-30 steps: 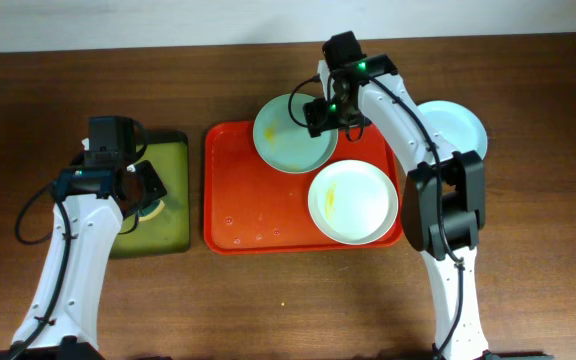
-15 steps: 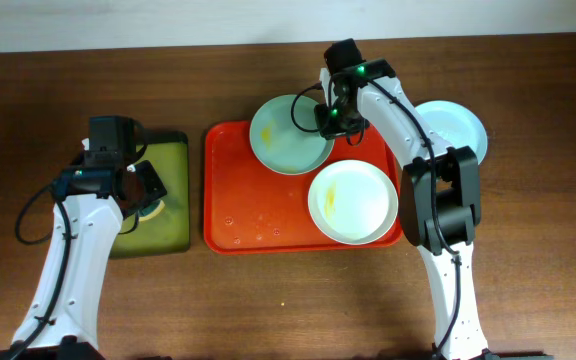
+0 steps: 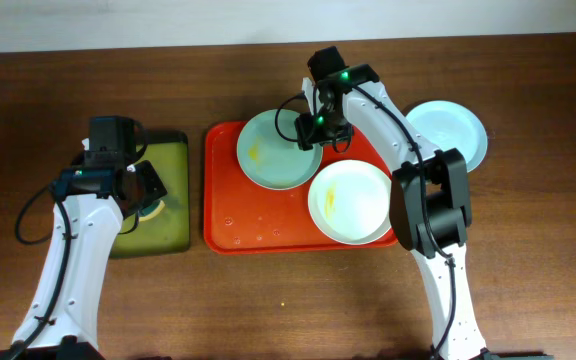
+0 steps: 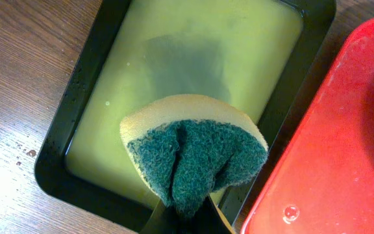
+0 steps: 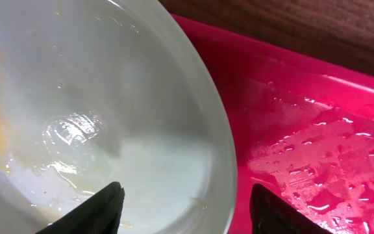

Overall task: Clean dirty plates on tray and stack at the side
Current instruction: 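Move the right gripper to the light green plate and grasp its rim, then dip the sponge in the water and bring it to the green plate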

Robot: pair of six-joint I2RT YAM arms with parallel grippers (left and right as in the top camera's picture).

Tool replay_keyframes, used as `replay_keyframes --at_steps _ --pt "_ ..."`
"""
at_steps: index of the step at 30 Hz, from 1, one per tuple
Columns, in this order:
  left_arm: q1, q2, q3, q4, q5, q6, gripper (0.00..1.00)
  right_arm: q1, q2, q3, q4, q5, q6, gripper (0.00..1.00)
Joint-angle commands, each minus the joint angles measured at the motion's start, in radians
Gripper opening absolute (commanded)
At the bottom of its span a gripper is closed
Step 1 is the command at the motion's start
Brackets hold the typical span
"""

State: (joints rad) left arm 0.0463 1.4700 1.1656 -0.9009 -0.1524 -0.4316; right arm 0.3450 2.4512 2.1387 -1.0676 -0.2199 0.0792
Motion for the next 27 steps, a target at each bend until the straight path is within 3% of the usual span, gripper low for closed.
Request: replay_keyframes --at_steps 1,2,5,8,16,21,27 --pt "0.004 0.007 -0.004 0.002 0.008 -0.009 0.0 0.002 0.054 -0.008 0.006 -0.009 0.003 0.62" --pt "0.004 0.007 -0.004 0.002 0.008 -0.009 0.0 0.003 0.058 -0.008 0.007 -0.009 0.003 0.59" --pt "0.004 0.007 -0.004 0.002 0.008 -0.009 0.0 0.003 0.061 -0.007 0.005 -0.009 0.003 0.25" --pt "0.004 0.007 -0.004 0.002 0.008 -0.009 0.0 0.002 0.058 0.013 -0.038 -0.01 0.003 0.04" --pt "-0.026 0.007 -0.004 0.044 0.116 0.019 0.0 0.014 0.056 0.056 -0.193 -0.147 0.003 0.04" --pt "-0.115 0.007 -0.004 0.089 0.095 0.018 0.0 0.082 0.058 0.037 -0.158 -0.091 0.004 0.05" --pt "-0.124 0.011 -0.004 0.124 0.013 0.013 0.0 0.12 0.058 -0.024 -0.142 -0.079 0.006 0.05"
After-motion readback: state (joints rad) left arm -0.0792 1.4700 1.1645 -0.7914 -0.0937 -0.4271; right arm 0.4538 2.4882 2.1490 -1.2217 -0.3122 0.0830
